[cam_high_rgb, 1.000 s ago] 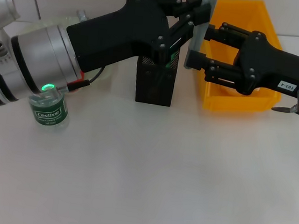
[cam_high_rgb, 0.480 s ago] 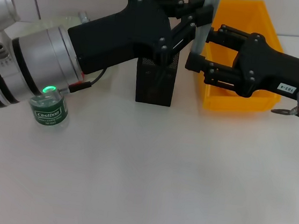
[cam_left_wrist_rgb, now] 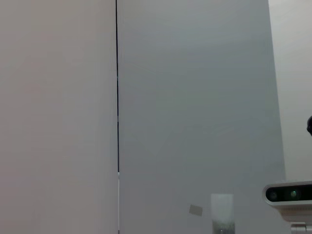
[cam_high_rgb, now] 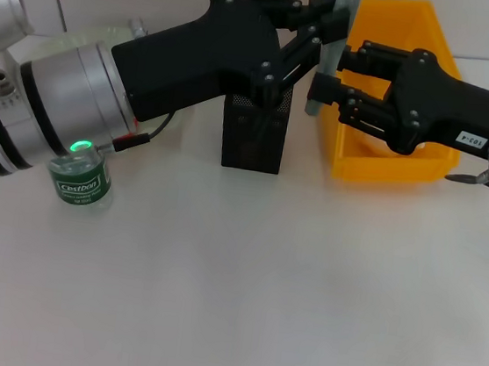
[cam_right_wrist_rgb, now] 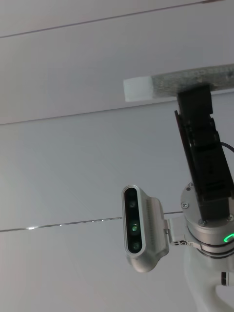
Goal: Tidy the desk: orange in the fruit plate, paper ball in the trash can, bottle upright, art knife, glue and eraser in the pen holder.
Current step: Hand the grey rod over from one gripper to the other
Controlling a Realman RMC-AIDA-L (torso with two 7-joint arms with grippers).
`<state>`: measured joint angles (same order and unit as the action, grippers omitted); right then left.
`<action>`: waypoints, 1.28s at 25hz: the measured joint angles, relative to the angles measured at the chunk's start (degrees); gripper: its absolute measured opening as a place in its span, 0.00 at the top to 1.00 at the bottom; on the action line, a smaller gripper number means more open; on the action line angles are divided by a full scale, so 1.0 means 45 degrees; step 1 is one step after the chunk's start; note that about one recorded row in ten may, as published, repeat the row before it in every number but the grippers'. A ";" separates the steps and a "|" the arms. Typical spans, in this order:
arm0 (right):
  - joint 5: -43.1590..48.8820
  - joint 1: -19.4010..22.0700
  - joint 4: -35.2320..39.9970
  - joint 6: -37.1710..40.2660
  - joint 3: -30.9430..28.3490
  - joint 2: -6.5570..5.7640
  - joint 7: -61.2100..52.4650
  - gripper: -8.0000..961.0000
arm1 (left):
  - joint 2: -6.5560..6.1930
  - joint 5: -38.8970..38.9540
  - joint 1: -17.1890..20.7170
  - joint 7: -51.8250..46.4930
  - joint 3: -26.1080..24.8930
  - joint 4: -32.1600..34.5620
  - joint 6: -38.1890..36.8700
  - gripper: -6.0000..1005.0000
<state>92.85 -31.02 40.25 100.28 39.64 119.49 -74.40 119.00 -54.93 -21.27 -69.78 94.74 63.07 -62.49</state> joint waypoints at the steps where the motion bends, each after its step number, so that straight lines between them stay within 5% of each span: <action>1: -0.0007 0.0000 0.0000 0.0000 0.0001 -0.0001 0.0003 0.37 | 0.0000 0.0000 0.0000 0.0000 0.0000 0.0000 0.0000 0.88; 9: -0.0010 0.0027 0.0016 0.0000 -0.0003 -0.0011 0.0009 0.54 | -0.0001 0.0000 -0.0040 0.0037 0.0000 -0.0047 0.0001 0.88; 20: -0.0024 0.0137 0.0041 0.0000 -0.0028 -0.0011 0.0008 0.54 | 0.0000 0.0033 -0.0040 0.0116 0.0028 -0.0071 0.0001 0.88; 32: -0.0068 0.0117 0.0061 0.0000 0.0000 -0.0011 -0.0023 0.69 | 0.0000 0.0165 -0.0007 0.0136 0.0180 -0.0071 0.0001 0.88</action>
<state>92.54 -30.49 40.53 100.28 39.64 119.44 -74.50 119.00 -54.19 -21.30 -69.17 95.55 62.75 -62.49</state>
